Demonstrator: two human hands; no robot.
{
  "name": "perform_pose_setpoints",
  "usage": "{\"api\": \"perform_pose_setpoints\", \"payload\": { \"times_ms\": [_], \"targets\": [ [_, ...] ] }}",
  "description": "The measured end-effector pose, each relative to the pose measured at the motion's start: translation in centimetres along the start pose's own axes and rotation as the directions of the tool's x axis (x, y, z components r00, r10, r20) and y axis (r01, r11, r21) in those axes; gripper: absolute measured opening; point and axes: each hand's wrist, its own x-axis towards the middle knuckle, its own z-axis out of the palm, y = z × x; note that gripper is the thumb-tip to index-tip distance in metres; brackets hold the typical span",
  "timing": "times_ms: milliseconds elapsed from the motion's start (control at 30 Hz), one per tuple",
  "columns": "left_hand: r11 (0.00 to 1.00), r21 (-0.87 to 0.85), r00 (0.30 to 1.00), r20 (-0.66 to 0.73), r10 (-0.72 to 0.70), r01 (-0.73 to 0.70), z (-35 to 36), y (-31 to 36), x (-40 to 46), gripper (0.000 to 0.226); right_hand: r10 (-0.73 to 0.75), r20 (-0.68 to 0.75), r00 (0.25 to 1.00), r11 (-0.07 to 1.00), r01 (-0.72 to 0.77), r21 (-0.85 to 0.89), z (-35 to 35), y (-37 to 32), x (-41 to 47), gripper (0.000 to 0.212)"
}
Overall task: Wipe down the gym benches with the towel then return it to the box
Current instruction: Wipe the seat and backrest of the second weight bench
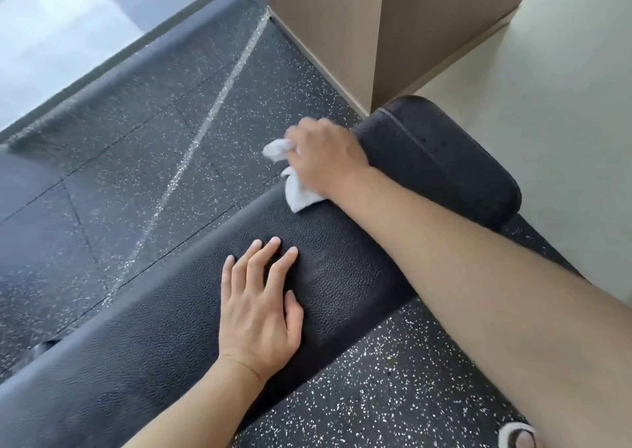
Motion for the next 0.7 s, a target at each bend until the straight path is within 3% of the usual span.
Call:
{"api": "perform_pose_setpoints", "payload": {
  "times_ms": [133,233,433,533,700],
  "targets": [
    [1.000,0.008,1.000,-0.004,0.008,-0.008,0.1,0.1,0.0,0.053,-0.258,-0.046,0.965,0.954,0.262,0.143,0.9,-2.4,-8.2,0.025],
    [1.000,0.000,1.000,-0.011,0.006,-0.006,0.2,0.1,0.1,0.056,-0.322,-0.049,0.946,0.935,0.326,0.143,-0.5,1.7,-13.4,0.032],
    [1.000,0.013,1.000,-0.022,0.009,-0.008,0.3,0.0,0.1,0.059,-0.042,-0.122,0.992,0.994,0.054,0.098,-3.1,9.5,-11.9,0.033],
    [1.000,0.013,1.000,-0.026,0.009,-0.009,0.3,0.0,0.1,0.059,0.022,-0.135,0.991,0.998,-0.015,0.055,-1.8,6.0,-7.7,0.032],
    [1.000,-0.003,1.000,-0.021,0.008,-0.008,0.4,-0.2,0.0,0.057,-0.009,-0.094,0.996,0.994,0.020,0.110,0.8,-1.8,-5.9,0.041]
  ]
}}
